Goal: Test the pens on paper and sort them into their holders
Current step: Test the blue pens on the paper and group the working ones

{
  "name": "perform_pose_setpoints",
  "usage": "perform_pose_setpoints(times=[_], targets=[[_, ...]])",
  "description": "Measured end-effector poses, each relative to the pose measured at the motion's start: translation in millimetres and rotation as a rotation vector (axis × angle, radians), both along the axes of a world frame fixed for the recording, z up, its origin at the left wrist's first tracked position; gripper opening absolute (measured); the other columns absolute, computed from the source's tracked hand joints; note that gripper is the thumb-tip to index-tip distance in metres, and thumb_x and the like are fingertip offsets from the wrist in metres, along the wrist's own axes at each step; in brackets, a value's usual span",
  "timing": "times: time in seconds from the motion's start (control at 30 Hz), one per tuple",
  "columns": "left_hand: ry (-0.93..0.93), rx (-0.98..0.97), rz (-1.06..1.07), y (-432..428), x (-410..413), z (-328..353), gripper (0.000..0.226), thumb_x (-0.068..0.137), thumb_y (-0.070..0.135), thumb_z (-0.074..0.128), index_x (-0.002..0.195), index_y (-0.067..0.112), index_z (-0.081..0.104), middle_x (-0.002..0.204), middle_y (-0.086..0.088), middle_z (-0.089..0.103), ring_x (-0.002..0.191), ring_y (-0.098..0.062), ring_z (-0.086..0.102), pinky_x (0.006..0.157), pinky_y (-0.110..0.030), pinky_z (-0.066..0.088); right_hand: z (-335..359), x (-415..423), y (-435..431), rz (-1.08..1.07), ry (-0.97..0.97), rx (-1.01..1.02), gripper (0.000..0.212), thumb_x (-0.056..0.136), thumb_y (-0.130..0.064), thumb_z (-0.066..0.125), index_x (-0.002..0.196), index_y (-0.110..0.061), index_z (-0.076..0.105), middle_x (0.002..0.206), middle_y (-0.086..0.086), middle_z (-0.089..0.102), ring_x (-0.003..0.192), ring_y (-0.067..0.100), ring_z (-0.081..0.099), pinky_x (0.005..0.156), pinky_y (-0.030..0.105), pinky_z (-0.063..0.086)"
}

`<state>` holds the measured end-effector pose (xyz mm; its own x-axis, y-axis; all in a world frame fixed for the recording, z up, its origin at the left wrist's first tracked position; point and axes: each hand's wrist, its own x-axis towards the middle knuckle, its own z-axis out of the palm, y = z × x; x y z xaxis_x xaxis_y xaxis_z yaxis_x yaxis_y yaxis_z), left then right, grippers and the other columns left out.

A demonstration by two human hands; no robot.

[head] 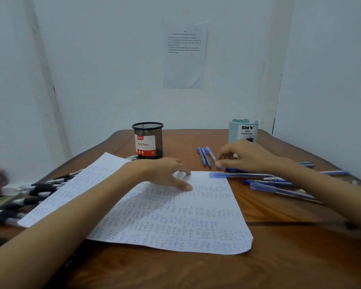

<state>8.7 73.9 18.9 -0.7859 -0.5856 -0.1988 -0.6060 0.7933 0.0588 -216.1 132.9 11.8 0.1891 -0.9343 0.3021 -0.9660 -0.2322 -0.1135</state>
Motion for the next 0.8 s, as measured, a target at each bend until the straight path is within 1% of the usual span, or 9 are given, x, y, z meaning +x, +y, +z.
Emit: perform_pose_setpoints(times=[0.07, 0.13, 0.27, 0.33, 0.47, 0.57, 0.67, 0.73, 0.8], targets=[[-0.008, -0.004, -0.002, 2.0, -1.3, 0.5, 0.059, 0.092, 0.048, 0.046, 0.143, 0.024, 0.032, 0.148, 0.000, 0.030, 0.134, -0.018, 0.030, 0.105, -0.031, 0.028, -4.7, -1.8, 16.5, 0.015, 0.025, 0.054, 0.032, 0.084, -0.048, 0.059, 0.105, -0.025, 0.068, 0.095, -0.013, 0.059, 0.089, 0.003, 0.054, 0.069, 0.011, 0.041], [0.005, -0.008, -0.009, 3.6, -1.6, -1.0, 0.057, 0.092, 0.046, 0.046, 0.143, 0.022, 0.033, 0.145, -0.001, 0.032, 0.130, -0.018, 0.033, 0.104, -0.030, 0.029, -12.6, -4.0, 23.9, 0.020, 0.035, 0.072, 0.035, 0.084, -0.046, 0.061, 0.112, -0.026, 0.066, 0.100, -0.012, 0.057, 0.092, 0.002, 0.051, 0.070, 0.007, 0.038], [0.123, -0.050, -0.066, 7.4, 5.0, -13.7, 0.044, 0.095, 0.039, 0.045, 0.137, 0.026, 0.041, 0.138, 0.000, 0.037, 0.122, -0.016, 0.040, 0.103, -0.031, 0.034, -21.5, -0.2, 21.9, 0.023, -0.057, 0.019, 0.021, 0.089, -0.029, 0.061, 0.108, -0.022, 0.065, 0.108, -0.003, 0.062, 0.096, 0.007, 0.053, 0.076, 0.009, 0.039], [0.177, -0.068, -0.099, 10.5, 10.0, -22.4, 0.040, 0.098, 0.036, 0.040, 0.137, 0.028, 0.041, 0.135, 0.003, 0.039, 0.120, -0.014, 0.041, 0.102, -0.030, 0.035, -25.6, 4.0, 18.8, 0.013, -0.016, -0.009, 0.016, 0.093, -0.026, 0.055, 0.107, -0.022, 0.060, 0.110, -0.004, 0.061, 0.097, 0.006, 0.051, 0.073, 0.007, 0.035], [0.251, -0.077, -0.125, 13.1, 15.7, -27.3, 0.038, 0.099, 0.037, 0.036, 0.136, 0.030, 0.041, 0.132, 0.006, 0.042, 0.119, -0.011, 0.043, 0.102, -0.028, 0.035, -26.8, 10.8, 22.4, 0.049, -0.107, -0.219, 0.014, 0.097, -0.022, 0.046, 0.109, -0.020, 0.053, 0.103, 0.002, 0.064, 0.088, 0.013, 0.058, 0.068, 0.009, 0.038], [0.294, -0.066, -0.095, 12.4, 18.0, -27.8, 0.039, 0.097, 0.037, 0.041, 0.135, 0.025, 0.038, 0.134, 0.008, 0.044, 0.119, -0.007, 0.043, 0.100, -0.023, 0.035, -20.2, 16.9, 25.6, 0.157, -0.233, -0.400, 0.027, 0.091, -0.022, 0.044, 0.112, -0.013, 0.059, 0.098, 0.005, 0.067, 0.080, 0.012, 0.060, 0.069, 0.009, 0.039], [0.390, -0.016, -0.057, 11.8, 20.9, -29.3, 0.050, 0.094, 0.036, 0.048, 0.136, 0.021, 0.026, 0.132, 0.006, 0.047, 0.119, -0.007, 0.044, 0.102, -0.022, 0.035, -16.8, 21.8, 28.9, 0.175, -0.170, -0.455, 0.031, 0.089, -0.021, 0.054, 0.113, -0.003, 0.065, 0.098, 0.010, 0.070, 0.080, 0.018, 0.064, 0.069, 0.008, 0.040], [0.422, -0.009, -0.046, 12.0, 21.3, -30.2, 0.060, 0.094, 0.035, 0.050, 0.140, 0.021, 0.015, 0.130, 0.004, 0.048, 0.118, -0.007, 0.044, 0.103, -0.022, 0.034, -16.1, 23.2, 30.4, 0.152, -0.118, -0.452, 0.027, 0.090, -0.019, 0.060, 0.112, -0.005, 0.068, 0.093, 0.012, 0.072, 0.077, 0.023, 0.066, 0.063, 0.019, 0.048], [0.434, 0.003, -0.036, 11.5, 21.0, -31.3, 0.064, 0.094, 0.032, 0.050, 0.141, 0.023, 0.008, 0.128, 0.002, 0.047, 0.118, -0.008, 0.045, 0.104, -0.024, 0.035, -14.9, 24.6, 31.9, 0.094, -0.069, -0.388, 0.032, 0.092, -0.031, 0.055, 0.115, -0.014, 0.067, 0.092, 0.011, 0.073, 0.078, 0.022, 0.065, 0.067, 0.035, 0.054]])
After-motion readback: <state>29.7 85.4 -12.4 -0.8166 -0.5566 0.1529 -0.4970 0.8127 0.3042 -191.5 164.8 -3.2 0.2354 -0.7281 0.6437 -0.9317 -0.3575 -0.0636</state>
